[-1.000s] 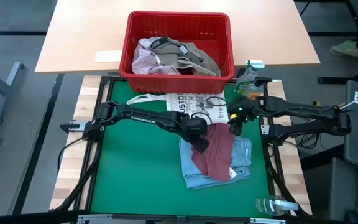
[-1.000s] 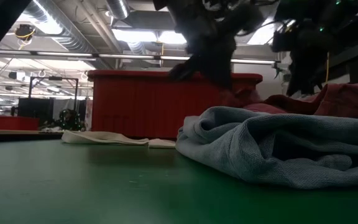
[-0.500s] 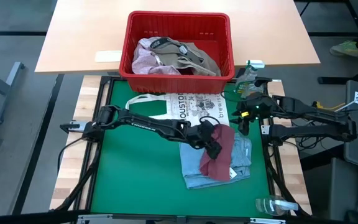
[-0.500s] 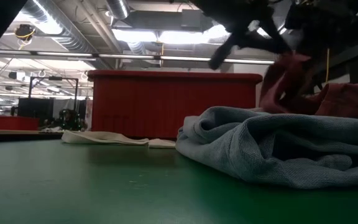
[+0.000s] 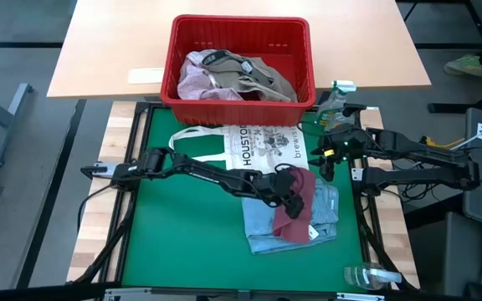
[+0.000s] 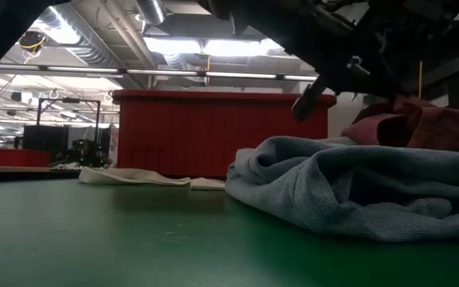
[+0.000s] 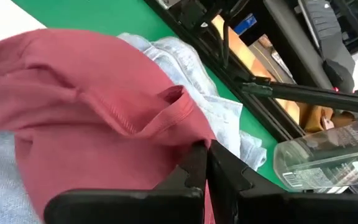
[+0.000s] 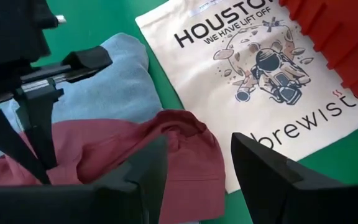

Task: Fold Laundry from Bin
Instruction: Fold the red underwear from the red laundry basket

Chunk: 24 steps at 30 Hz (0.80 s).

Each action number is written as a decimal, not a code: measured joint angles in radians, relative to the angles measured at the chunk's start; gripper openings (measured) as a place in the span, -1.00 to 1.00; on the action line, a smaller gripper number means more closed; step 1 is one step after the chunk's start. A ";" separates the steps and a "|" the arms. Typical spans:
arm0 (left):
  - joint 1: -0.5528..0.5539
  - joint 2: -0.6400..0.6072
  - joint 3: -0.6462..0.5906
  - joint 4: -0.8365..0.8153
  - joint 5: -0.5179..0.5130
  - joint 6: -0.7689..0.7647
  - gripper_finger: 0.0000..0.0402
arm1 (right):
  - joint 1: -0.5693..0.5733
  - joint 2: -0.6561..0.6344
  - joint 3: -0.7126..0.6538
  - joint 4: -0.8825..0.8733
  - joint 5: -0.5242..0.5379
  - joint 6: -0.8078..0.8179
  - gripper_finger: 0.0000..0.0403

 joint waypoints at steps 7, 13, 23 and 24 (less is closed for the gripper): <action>-0.005 0.000 0.000 0.113 -0.045 0.149 -0.89 | 0.000 0.000 0.000 0.000 0.000 0.000 -0.11; -0.019 0.028 0.001 0.284 -0.042 0.292 -0.64 | 0.000 0.000 0.000 0.000 0.001 0.000 -0.11; -0.012 0.033 0.001 0.236 -0.034 0.365 -0.42 | 0.000 0.000 0.000 -0.004 -0.028 0.001 -0.11; -0.011 0.030 0.001 0.236 -0.022 0.394 -0.42 | 0.000 0.000 0.000 -0.004 -0.055 0.001 -0.11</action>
